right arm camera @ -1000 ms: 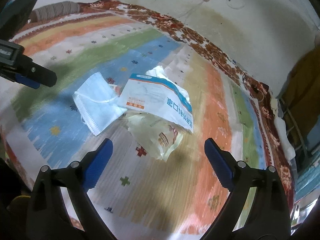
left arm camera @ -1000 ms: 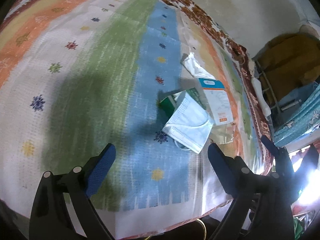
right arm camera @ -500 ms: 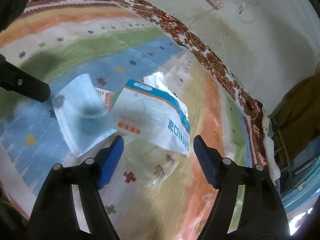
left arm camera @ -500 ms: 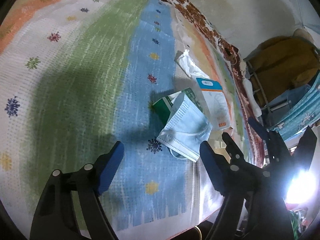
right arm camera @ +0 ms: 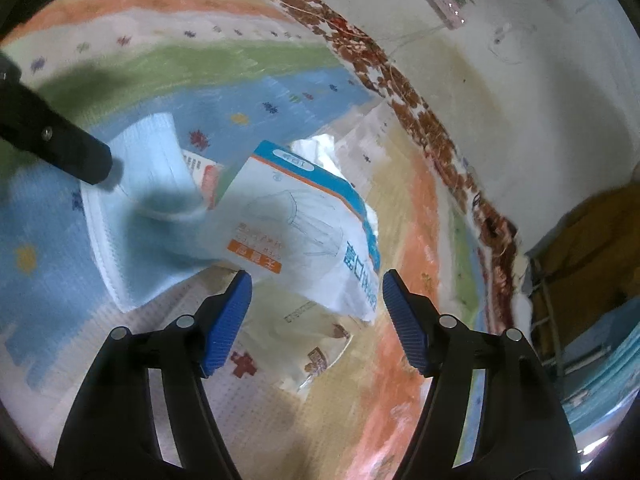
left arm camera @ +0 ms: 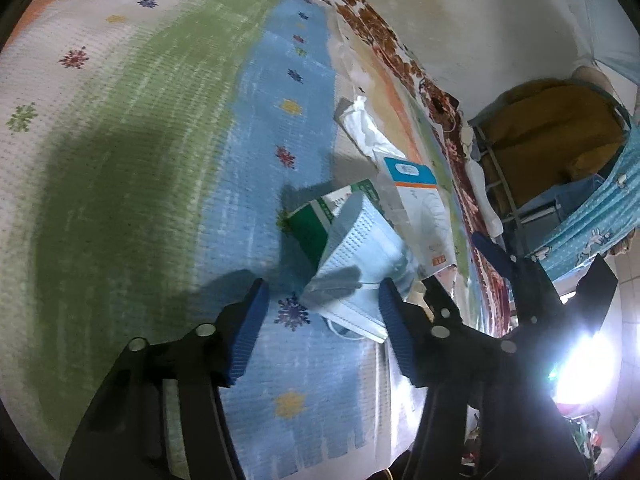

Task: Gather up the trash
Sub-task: 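Grasp the blue surgical mask with the left tool while the right tool grasps the white paper box, then carry the mask and paper box in both tools over the bin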

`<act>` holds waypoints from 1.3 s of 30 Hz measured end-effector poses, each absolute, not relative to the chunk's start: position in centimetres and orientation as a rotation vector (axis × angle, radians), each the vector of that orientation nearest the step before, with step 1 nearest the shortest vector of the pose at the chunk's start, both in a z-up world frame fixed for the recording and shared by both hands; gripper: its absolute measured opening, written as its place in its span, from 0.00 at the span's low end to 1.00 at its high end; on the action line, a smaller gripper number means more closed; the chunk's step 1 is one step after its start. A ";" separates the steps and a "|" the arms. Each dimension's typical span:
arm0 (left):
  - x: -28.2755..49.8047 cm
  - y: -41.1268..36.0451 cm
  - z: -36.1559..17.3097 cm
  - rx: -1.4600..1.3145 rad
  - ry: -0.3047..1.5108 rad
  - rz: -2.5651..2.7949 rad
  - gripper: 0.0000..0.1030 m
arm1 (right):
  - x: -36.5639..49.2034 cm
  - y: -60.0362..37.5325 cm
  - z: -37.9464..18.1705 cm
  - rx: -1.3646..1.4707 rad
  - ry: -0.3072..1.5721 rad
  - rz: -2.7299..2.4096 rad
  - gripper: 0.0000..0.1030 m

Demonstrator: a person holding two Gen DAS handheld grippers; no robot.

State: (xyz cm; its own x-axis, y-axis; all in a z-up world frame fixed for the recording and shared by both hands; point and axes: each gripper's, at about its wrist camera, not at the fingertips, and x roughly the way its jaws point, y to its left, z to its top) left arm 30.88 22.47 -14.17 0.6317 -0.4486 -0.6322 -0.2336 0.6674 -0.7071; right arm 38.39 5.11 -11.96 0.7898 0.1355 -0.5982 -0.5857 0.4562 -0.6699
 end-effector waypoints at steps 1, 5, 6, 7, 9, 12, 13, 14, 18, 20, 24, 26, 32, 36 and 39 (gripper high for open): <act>31.0 22.3 -14.2 -0.857 0.910 -0.144 0.48 | 38.5 5.1 -12.0 -1.007 0.504 0.471 0.56; 31.5 21.7 -14.4 -0.841 0.923 -0.144 0.30 | 39.0 5.0 -11.7 -0.976 0.524 0.471 0.39; 31.6 21.5 -14.4 -0.835 0.926 -0.142 0.22 | 39.0 4.9 -11.8 -0.973 0.527 0.470 0.31; 31.7 21.4 -14.3 -0.826 0.926 -0.137 0.17 | 39.2 4.9 -11.8 -0.971 0.528 0.471 0.22; 31.7 21.2 -14.0 -0.815 0.916 -0.126 0.06 | 39.4 4.6 -11.9 -0.961 0.533 0.469 0.14; 31.8 21.2 -13.4 -0.807 0.896 -0.126 0.03 | 39.7 4.2 -11.6 -0.919 0.547 0.475 0.07; 31.9 21.1 -13.2 -0.803 0.892 -0.124 0.03 | 39.8 4.1 -11.4 -0.904 0.549 0.478 0.06; 31.8 21.1 -13.1 -0.800 0.889 -0.120 0.02 | 39.8 4.0 -11.3 -0.895 0.550 0.480 0.05; 31.3 21.3 -12.2 -0.815 0.859 -0.102 0.02 | 40.0 3.3 -9.9 -0.819 0.587 0.494 0.03; 31.0 21.3 -11.3 -0.821 0.842 -0.092 0.02 | 40.2 2.9 -9.0 -0.777 0.609 0.495 0.02; 30.0 21.5 -8.4 -0.812 0.787 -0.064 0.02 | 40.2 1.6 -6.7 -0.675 0.649 0.507 0.00; 29.7 21.4 -7.5 -0.782 0.796 -0.036 0.02 | 39.8 1.0 -5.8 -0.661 0.650 0.512 0.00; 29.1 20.3 -5.3 -0.674 0.842 0.023 0.02 | 38.4 -0.9 -3.5 -0.615 0.662 0.526 0.00; 28.2 19.5 -2.9 -0.647 0.832 0.053 0.02 | 37.7 -2.2 -2.2 -0.581 0.661 0.520 0.00; 27.9 18.2 -1.4 -0.605 0.830 0.062 0.01 | 36.9 -2.8 -1.1 -0.571 0.651 0.514 0.00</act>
State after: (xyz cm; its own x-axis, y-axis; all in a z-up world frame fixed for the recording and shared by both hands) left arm 27.87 18.23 -1.43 0.6834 -0.1776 -0.7082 -0.2817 0.8308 -0.4801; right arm 36.86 -2.80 -1.14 0.6841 0.2608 -0.6812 -0.6021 0.7291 -0.3256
